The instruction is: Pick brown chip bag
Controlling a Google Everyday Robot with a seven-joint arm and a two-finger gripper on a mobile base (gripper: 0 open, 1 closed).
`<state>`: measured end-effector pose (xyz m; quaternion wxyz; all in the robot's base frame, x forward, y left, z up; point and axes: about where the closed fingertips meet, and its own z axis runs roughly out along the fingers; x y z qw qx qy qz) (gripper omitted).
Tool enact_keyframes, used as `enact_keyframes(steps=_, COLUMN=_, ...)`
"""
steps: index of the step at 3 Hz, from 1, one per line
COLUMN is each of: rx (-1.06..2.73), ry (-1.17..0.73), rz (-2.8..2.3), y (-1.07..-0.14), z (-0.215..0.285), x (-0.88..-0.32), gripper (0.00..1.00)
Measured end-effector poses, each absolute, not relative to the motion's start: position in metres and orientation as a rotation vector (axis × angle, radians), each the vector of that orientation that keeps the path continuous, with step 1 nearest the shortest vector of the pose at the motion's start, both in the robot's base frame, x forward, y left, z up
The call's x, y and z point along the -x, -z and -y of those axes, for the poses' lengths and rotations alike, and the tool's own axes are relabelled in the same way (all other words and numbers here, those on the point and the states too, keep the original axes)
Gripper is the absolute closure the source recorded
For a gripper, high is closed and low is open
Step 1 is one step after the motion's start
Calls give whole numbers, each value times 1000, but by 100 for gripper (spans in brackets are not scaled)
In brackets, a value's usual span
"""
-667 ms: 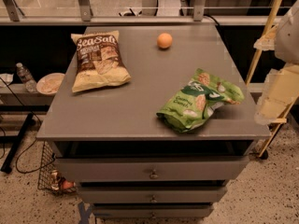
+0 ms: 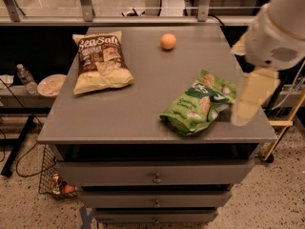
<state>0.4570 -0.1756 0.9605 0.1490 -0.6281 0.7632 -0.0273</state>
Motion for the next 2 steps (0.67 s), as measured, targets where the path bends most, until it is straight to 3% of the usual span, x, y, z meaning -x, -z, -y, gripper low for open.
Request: enact_keyframes(steps=2, rx=2024, ry=-58, rz=-2135, y=-888, z=53, x=-499, gripper=0)
